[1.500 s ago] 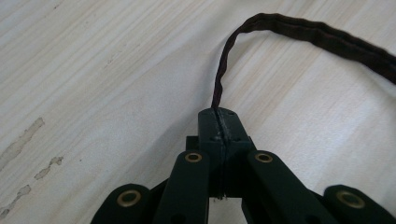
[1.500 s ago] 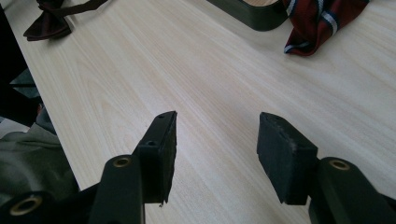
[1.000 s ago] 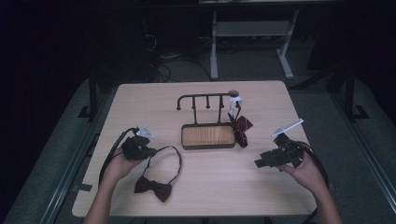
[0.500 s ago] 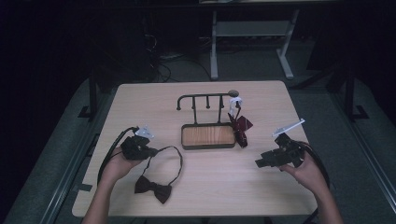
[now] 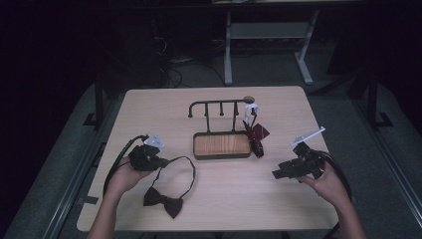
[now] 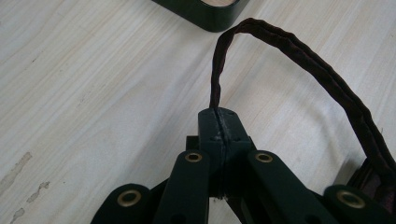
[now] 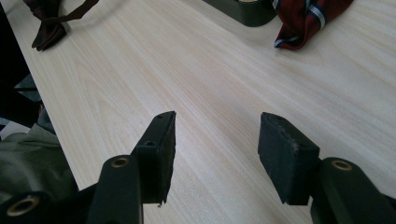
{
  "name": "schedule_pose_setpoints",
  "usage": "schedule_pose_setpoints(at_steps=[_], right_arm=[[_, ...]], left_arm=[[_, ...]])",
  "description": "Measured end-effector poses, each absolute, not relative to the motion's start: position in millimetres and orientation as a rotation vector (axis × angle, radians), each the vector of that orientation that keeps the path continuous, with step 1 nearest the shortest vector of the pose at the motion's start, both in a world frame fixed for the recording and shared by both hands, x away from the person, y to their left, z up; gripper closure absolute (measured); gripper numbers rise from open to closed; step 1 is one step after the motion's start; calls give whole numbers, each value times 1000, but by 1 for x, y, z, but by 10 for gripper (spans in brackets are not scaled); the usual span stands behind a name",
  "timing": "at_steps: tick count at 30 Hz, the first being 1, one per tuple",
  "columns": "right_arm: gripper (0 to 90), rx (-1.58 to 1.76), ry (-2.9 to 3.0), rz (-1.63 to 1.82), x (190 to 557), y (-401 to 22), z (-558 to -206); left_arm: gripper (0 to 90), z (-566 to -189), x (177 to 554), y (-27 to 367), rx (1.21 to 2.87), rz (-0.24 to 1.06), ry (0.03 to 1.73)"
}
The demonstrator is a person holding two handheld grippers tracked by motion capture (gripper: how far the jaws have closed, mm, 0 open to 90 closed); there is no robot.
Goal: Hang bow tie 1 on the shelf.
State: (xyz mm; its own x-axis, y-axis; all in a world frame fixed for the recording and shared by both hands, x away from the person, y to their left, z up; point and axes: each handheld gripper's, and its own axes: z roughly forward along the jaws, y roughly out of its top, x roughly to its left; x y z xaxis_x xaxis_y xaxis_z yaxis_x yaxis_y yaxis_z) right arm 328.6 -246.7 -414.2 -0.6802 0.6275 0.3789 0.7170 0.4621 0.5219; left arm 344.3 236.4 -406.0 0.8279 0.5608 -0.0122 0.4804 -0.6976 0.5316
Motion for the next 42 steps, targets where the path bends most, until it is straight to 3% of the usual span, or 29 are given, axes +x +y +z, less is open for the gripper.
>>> schedule_pose_setpoints(at_steps=[42], right_arm=[[454, -1189, -2551, -1060, 329, -257, -412]], left_arm=[[899, -367, 338, 232, 2491, 176, 658]])
